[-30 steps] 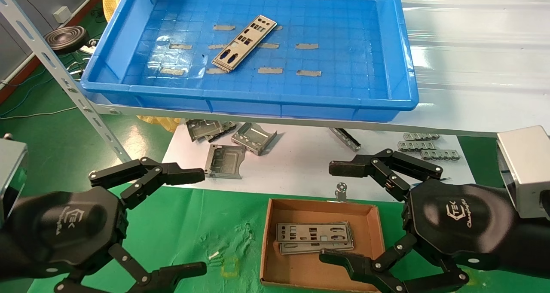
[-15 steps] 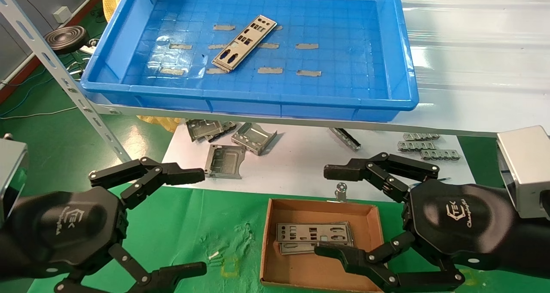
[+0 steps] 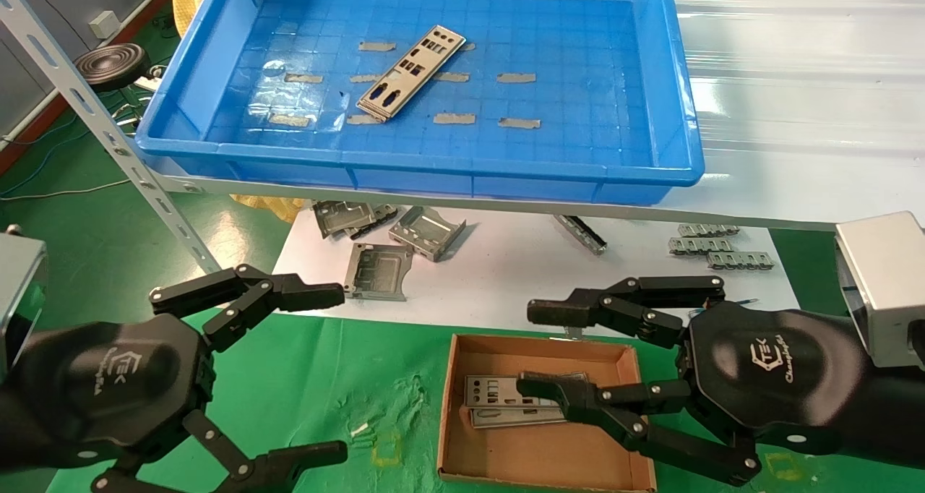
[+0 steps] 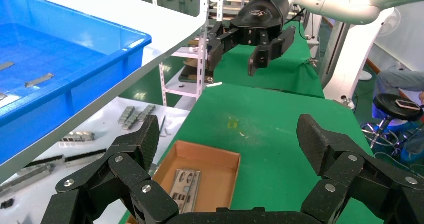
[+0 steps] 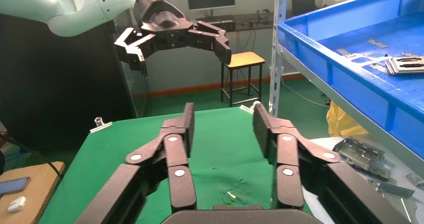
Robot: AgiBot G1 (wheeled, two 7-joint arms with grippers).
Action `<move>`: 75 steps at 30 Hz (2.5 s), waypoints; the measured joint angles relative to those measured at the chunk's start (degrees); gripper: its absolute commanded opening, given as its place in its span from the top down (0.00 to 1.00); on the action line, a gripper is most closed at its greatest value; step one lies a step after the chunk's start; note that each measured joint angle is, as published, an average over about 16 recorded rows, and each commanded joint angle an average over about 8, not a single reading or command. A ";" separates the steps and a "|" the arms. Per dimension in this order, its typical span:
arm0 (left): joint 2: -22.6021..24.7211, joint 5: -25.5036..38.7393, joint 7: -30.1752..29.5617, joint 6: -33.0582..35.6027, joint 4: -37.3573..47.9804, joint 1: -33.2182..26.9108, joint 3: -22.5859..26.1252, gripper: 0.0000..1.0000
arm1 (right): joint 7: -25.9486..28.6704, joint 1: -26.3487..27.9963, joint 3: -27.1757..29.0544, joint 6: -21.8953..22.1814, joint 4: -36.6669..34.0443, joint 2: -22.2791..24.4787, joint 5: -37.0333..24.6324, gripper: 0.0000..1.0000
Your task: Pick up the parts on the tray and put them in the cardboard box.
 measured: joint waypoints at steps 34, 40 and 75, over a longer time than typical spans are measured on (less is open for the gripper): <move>0.77 0.65 -0.25 -0.57 0.30 -1.72 0.19 0.00 | 0.00 0.00 0.00 0.00 0.00 0.00 0.00 1.00; 4.15 3.97 -0.98 -1.90 3.39 -8.51 1.70 0.00 | 0.00 0.00 0.00 0.00 0.00 0.00 0.00 1.00; 41.26 34.02 8.65 -28.27 66.57 -51.90 16.90 0.00 | 0.00 0.00 -0.01 0.00 0.00 0.00 0.01 0.01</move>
